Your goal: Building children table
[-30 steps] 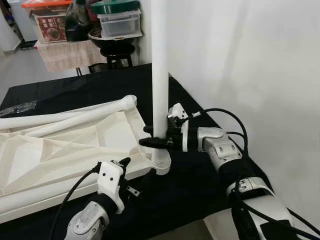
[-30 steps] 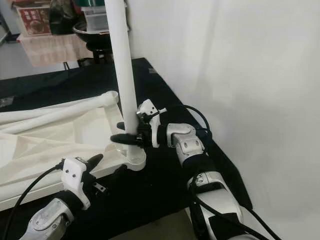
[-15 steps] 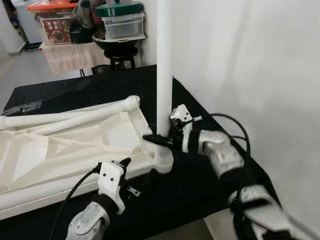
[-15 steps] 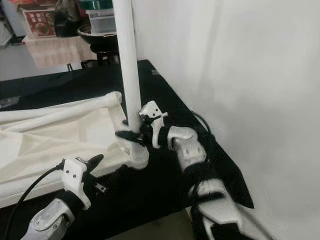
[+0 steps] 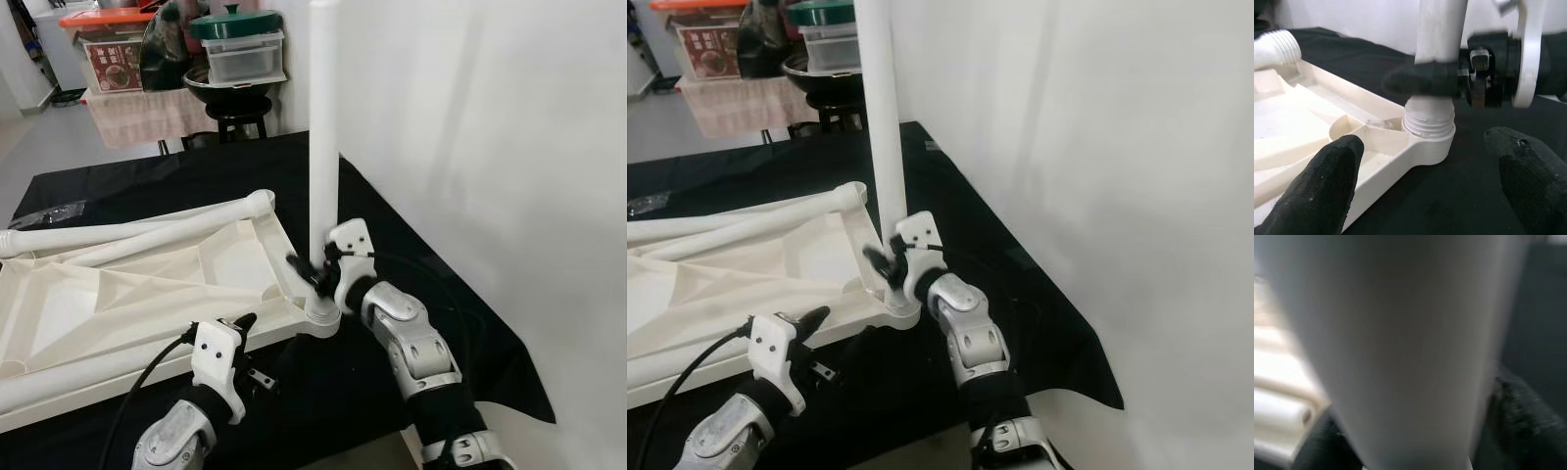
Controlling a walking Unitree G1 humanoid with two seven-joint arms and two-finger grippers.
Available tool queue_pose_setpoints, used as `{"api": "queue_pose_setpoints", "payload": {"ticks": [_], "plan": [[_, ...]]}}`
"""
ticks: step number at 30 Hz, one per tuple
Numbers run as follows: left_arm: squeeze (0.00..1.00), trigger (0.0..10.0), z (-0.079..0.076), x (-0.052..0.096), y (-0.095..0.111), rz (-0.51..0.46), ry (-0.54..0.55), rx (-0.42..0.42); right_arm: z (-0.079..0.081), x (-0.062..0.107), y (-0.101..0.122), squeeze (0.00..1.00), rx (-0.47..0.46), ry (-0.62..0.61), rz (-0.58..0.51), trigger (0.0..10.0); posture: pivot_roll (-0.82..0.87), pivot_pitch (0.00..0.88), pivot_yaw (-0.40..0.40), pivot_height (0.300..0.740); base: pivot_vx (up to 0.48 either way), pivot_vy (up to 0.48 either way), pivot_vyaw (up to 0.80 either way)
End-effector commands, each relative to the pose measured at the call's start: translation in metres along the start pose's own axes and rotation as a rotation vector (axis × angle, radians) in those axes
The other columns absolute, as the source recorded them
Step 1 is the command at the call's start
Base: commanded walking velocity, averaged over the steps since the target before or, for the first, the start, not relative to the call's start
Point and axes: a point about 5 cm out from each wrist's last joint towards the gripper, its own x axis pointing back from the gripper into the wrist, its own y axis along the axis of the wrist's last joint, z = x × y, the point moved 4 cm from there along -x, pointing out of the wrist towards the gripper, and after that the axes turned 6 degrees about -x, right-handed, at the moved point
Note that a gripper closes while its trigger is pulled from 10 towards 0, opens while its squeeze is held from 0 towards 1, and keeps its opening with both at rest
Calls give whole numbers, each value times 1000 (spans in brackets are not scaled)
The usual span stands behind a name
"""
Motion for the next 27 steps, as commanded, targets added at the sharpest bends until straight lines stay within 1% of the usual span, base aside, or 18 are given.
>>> {"api": "queue_pose_setpoints", "payload": {"ticks": [1, 2, 3, 4, 5, 6, 7, 8, 9, 11, 12, 14, 16, 17, 19, 22, 23, 27], "plan": [[0, 10000, -1, 0, -2, 10, -6, 2, 15, -4, 15, 1000, -15, 185, -42, 10000, -13, 19, -7, 740, 0, 0, 0], [0, 10000, -1, 0, -2, 11, -8, 3, 19, -4, 20, 1000, -11, 249, -61, 10000, -13, 19, -7, 740, 0, 0, 0], [0, 10000, -1, 0, -2, 11, -8, 3, 19, -4, 20, 1000, -11, 249, -61, 10000, -13, 19, -7, 740, 0, 0, 0], [0, 10000, -1, -1, -2, 11, -10, 4, 22, -2, 25, 1000, 33, 311, -73, 10000, -7, 16, -5, 740, 0, 0, 0], [0, 10000, -1, -1, -2, 11, -10, 4, 24, 0, 27, 529, 51, 384, -69, 10000, -6, 16, -5, 740, 0, 0, 0], [0, 10000, -1, -2, -2, 12, -11, 4, 25, 1, 29, 529, 61, 427, -62, 10000, -6, 16, -6, 740, 0, 0, 0], [0, 10000, -1, -2, -2, 12, -11, 4, 25, 1, 29, 529, 61, 427, -62, 10000, -6, 16, -6, 740, 0, 0, 0], [0, 10000, -1, -2, -2, 12, -10, 4, 23, 1, 30, 0, 98, 466, -48, 10000, -6, 12, -6, 740, 0, 0, 0], [0, 10000, -1, -2, -2, 12, -10, 4, 23, 1, 30, 0, 98, 466, -48, 10000, -6, 12, -6, 740, 0, 0, 0], [0, 10000, 0, -2, -2, 11, -8, 2, 24, 3, 30, 0, 148, 574, -7, 10000, 1, 12, -9, 740, 0, 0, 0], [0, 10000, 0, -2, -2, 11, -8, 2, 24, 3, 30, 0, 148, 574, -7, 10000, 1, 12, -9, 740, 0, 0, 0], [0, 10000, 0, -3, -2, 10, -5, 2, 21, 3, 28, 0, 173, 639, 37, 10000, 2, 10, -13, 740, 0, 0, 0], [0, 10000, 0, -3, -2, 10, -5, 1, 20, 3, 28, 0, 182, 650, 50, 10000, 2, 10, -13, 740, 0, 0, 0], [0, 10000, 0, -3, -2, 9, -4, 1, 18, 2, 29, 0, 155, 656, 57, 0, 6, 10, -15, 740, 0, 0, 0], [0, 10000, 0, -3, -2, 9, -4, 1, 18, 2, 29, 0, 155, 656, 57, 0, 6, 10, -15, 740, 0, 0, 0], [0, 10000, -1, -3, -2, 7, -4, 0, 16, 1, 31, 0, 131, 659, 58, 0, 9, 13, -20, 740, 0, 0, 0], [0, 0, -1, -3, -1, 3, -3, 1, 14, 1, 33, 0, 113, 659, 55, 0, 6, 16, -20, 740, 0, 0, 0], [0, 0, -2, -2, 2, -19, 1, -1, 7, 4, 33, 0, 108, 649, 48, 0, -1, 23, -21, 740, 0, 0, 0]]}}
